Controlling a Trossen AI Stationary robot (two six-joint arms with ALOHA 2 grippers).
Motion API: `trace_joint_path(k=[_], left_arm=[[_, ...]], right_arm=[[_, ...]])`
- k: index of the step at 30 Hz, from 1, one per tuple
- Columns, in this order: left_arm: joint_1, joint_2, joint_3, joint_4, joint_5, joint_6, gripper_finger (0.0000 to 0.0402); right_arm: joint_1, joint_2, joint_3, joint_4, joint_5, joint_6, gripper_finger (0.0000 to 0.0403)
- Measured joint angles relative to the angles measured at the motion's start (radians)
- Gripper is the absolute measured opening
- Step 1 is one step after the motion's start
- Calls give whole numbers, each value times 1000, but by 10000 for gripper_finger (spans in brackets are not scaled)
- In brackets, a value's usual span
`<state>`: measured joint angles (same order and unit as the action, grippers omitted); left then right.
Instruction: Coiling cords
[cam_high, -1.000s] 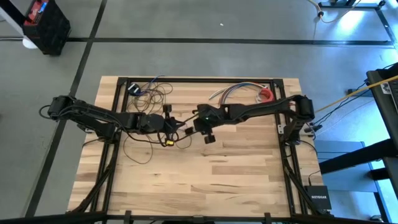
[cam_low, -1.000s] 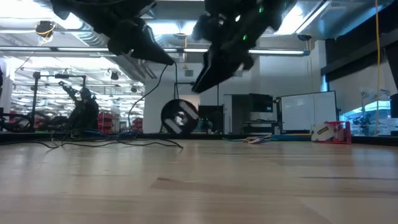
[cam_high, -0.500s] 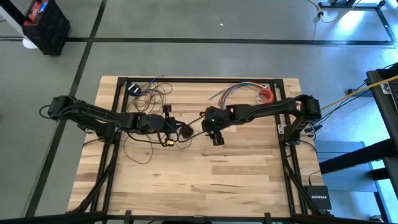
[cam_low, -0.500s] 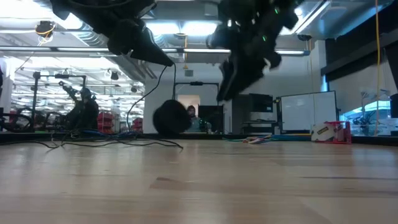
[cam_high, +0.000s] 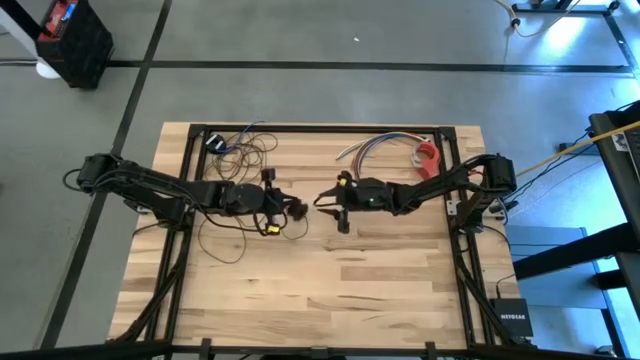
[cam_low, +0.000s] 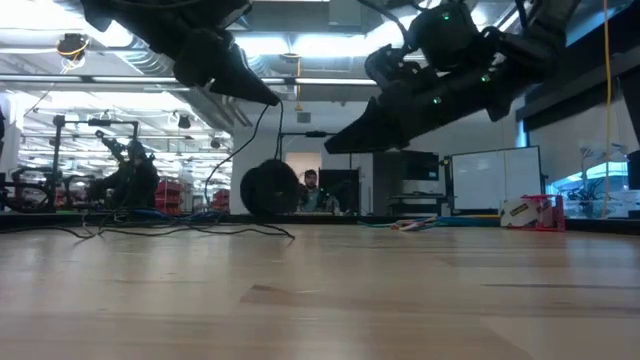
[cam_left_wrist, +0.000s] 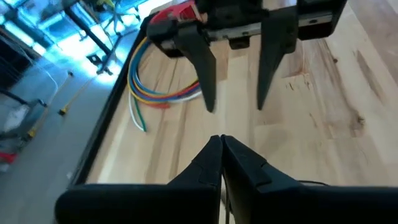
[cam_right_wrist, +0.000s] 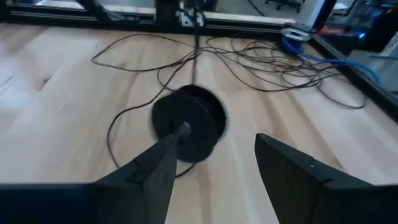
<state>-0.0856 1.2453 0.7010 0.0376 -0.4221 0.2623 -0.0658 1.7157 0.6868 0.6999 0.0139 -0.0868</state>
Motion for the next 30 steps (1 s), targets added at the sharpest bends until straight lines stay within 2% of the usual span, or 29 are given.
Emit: trace_joint_path(k=[5, 12, 30], left_arm=[[0, 0, 0, -5, 0, -71, 6], [0, 0, 0, 5, 0, -71, 6], [0, 0, 0, 3, 0, -114, 6]], right_arm=[[0, 0, -7, 6, 20, -46, 221], [0, 0, -8, 6, -7, -24, 221], [0, 1, -8, 2, 2, 6, 221]])
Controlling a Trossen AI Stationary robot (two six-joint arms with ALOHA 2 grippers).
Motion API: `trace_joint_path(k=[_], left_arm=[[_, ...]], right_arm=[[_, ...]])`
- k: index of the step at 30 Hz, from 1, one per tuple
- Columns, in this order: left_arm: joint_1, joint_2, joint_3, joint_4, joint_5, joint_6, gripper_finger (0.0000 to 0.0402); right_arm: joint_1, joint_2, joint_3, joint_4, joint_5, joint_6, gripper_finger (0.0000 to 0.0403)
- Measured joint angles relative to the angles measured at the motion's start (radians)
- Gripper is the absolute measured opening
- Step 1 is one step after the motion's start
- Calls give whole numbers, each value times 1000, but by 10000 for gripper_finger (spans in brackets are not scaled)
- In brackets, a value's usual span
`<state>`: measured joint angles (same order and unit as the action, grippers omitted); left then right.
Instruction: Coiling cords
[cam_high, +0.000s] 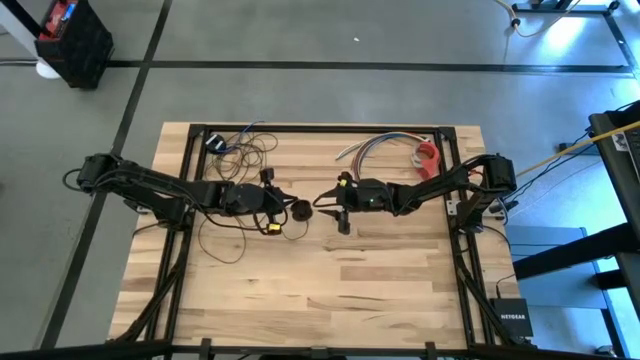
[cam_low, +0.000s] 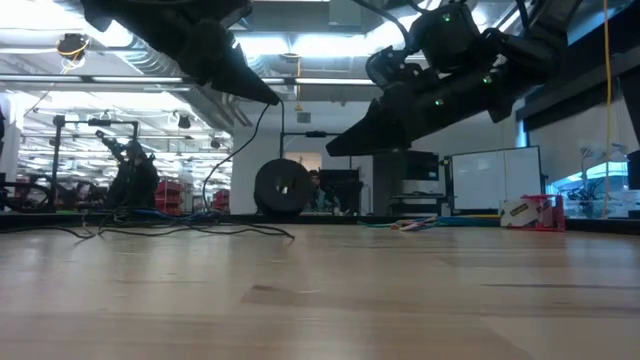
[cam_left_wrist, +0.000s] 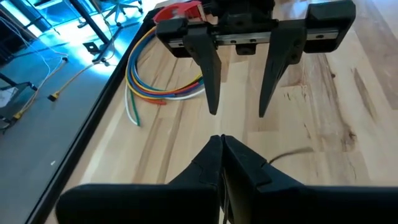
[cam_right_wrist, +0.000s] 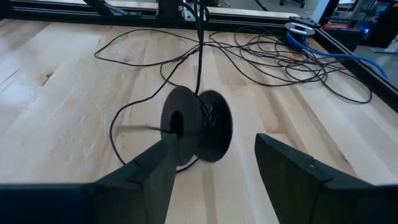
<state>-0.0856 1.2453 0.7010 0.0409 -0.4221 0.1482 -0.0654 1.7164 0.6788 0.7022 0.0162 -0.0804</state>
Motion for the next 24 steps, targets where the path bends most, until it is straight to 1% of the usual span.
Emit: trace_joint_path(k=[6, 9, 14, 19, 24], left_arm=[[0, 0, 0, 12, 0, 15, 6], [0, 0, 0, 33, 0, 16, 6], [0, 0, 0, 32, 0, 15, 6], [0, 0, 0, 46, 0, 4, 6], [2, 0, 0, 104, 0, -63, 6]], right_arm=[[0, 0, 0, 2, -3, -1, 221], [0, 0, 0, 3, -48, 9, 221], [0, 0, 0, 0, -118, 100, 221], [0, 0, 21, 9, -113, 102, 221], [6, 13, 60, -86, -83, 114, 221]])
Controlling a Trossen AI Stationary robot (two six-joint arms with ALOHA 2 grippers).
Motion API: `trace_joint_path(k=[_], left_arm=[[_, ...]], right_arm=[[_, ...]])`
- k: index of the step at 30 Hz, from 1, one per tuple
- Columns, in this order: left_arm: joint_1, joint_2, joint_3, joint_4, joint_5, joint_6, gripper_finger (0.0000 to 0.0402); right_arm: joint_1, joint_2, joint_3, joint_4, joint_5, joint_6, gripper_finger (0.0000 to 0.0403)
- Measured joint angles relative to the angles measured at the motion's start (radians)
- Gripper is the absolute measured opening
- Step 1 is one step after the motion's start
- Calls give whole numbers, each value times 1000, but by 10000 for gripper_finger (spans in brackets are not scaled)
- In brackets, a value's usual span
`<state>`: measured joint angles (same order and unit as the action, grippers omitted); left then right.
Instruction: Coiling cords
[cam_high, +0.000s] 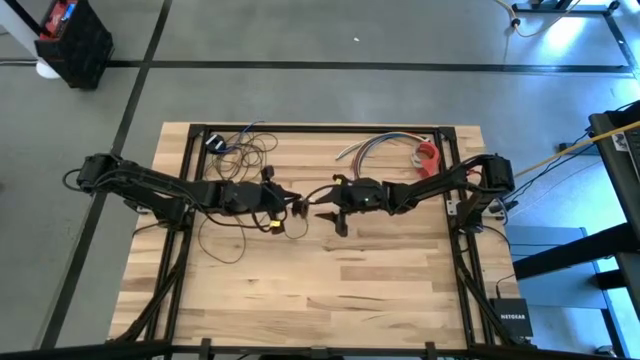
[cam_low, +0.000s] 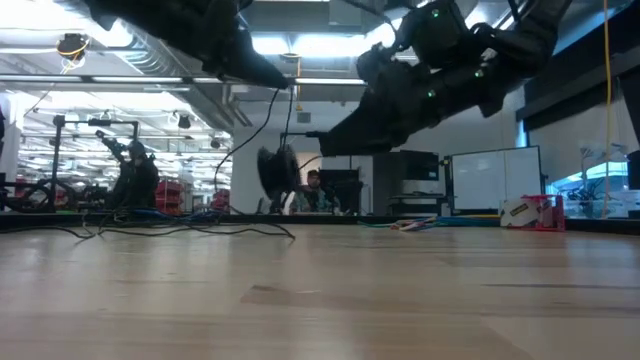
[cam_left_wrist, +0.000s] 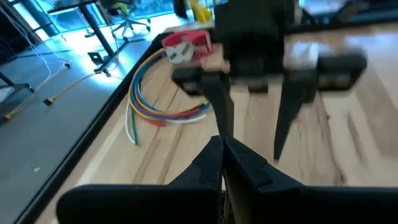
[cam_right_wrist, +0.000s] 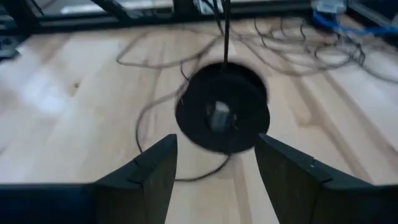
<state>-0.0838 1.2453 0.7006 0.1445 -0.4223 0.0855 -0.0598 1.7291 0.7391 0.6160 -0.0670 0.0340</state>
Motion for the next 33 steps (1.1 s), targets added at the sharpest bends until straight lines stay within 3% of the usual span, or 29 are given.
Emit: trace_joint_path(k=[9, 19, 27, 33], left_arm=[[44, 4, 0, 37, 0, -132, 6], [59, 41, 0, 65, 0, -148, 6], [58, 75, 0, 52, 1, -127, 6], [61, 98, 0, 56, 1, -129, 6]], right_arm=[[57, 76, 6, 33, 162, 10, 221], [63, 121, 17, 75, 343, -91, 221], [40, 123, 18, 126, 333, -187, 221], [28, 123, 18, 111, 150, -143, 221]])
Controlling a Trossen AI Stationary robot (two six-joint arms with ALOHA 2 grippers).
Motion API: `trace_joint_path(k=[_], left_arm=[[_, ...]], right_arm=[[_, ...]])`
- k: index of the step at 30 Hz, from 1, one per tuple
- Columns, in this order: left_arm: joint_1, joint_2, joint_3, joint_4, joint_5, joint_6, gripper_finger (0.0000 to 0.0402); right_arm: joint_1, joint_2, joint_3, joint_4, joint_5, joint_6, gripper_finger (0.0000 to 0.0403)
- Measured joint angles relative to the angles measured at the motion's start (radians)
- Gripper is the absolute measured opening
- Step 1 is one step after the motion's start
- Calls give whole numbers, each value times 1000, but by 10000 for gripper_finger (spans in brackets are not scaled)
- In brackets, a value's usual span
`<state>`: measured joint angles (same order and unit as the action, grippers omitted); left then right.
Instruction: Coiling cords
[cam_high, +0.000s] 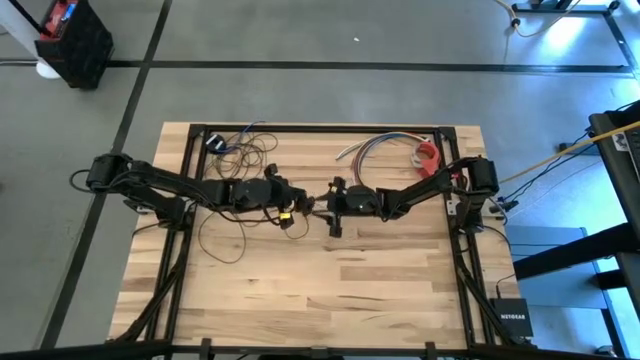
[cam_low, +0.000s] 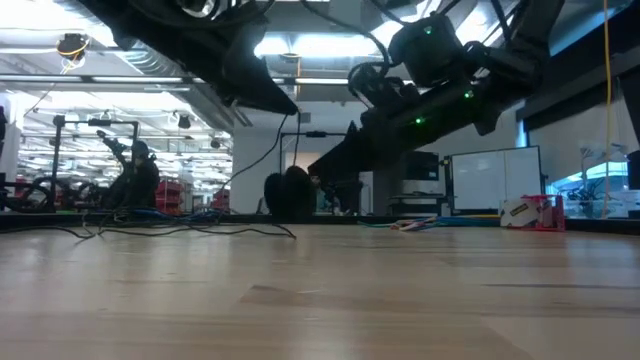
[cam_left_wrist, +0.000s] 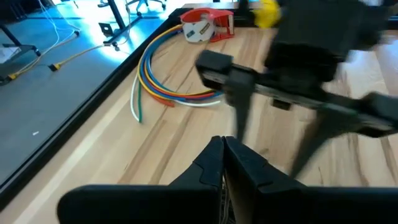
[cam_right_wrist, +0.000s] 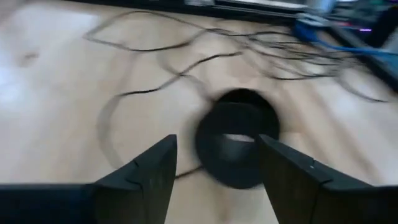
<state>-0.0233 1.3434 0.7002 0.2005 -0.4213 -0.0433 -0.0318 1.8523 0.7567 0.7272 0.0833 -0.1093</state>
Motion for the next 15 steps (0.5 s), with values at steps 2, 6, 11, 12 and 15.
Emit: trace_joint_path(k=[2, 6, 11, 12, 15], left_arm=[[0, 7, 0, 9, 0, -1, 6], [0, 17, 1, 10, 0, -6, 6], [-1, 44, 1, 3, 0, -11, 6], [1, 51, 1, 15, 0, -12, 6], [12, 80, 1, 47, 0, -19, 6]], right_arm=[[13, 0, 0, -4, -37, 1, 221], [13, 8, 1, 22, -7, -80, 221], [-5, 14, 0, 23, 74, -77, 221], [-5, 17, 0, 31, 43, -67, 221], [-1, 32, 13, 22, 10, -83, 221]])
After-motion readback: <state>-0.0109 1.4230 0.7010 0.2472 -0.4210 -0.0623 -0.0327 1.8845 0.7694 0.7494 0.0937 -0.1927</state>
